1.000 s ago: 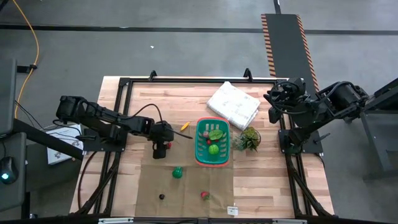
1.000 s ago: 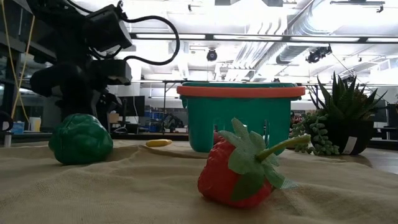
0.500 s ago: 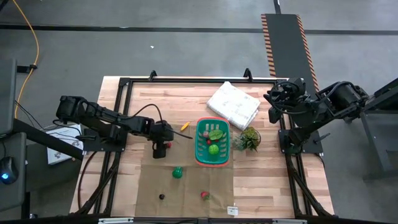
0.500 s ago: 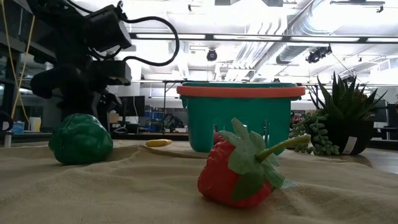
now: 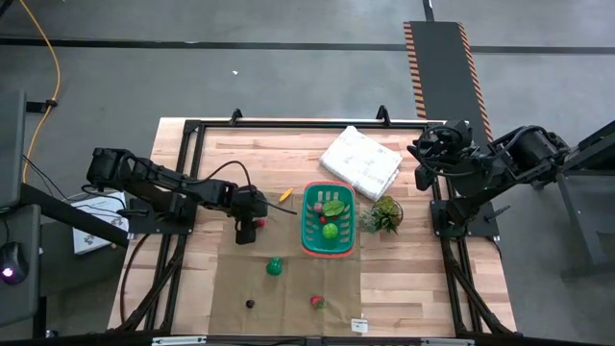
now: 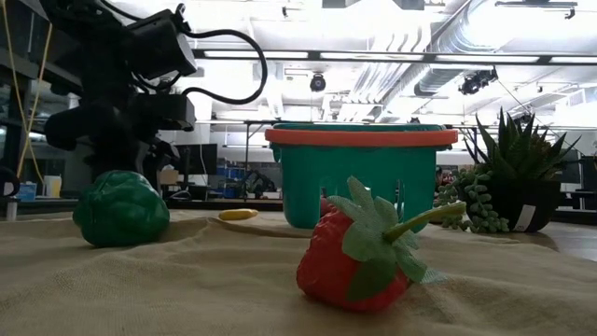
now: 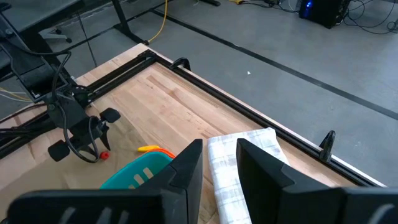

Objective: Pick and placing Produce into tupperware
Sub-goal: Put the red raspberry into the blue basket

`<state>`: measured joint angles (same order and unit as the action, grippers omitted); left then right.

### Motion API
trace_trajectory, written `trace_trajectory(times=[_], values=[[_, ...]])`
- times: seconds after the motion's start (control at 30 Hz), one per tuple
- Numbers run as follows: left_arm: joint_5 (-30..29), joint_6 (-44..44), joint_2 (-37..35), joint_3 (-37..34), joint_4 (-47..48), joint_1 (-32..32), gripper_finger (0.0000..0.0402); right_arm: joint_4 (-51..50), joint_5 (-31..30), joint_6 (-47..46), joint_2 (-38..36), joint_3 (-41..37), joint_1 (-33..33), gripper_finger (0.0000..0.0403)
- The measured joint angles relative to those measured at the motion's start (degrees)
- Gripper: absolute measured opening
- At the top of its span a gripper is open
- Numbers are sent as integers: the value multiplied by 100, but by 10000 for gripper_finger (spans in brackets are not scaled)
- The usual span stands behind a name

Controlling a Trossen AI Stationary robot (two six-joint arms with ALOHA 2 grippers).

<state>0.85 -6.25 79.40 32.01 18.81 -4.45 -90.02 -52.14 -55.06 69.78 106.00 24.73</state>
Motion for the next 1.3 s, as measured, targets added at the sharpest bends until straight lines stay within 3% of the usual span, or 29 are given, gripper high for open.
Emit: trace_trajectory(times=[0.27, 0.47, 1.3], values=[[-194, -54, 0, 0, -6, -1, 131, 0, 0, -16, 0, 0, -2, 89], [132, -56, 0, 0, -219, 0, 131, 0, 0, -16, 0, 0, -1, 89], [146, -152, 352, 11, -265, -2, 129, 0, 0, -20, -1, 0, 0, 89]])
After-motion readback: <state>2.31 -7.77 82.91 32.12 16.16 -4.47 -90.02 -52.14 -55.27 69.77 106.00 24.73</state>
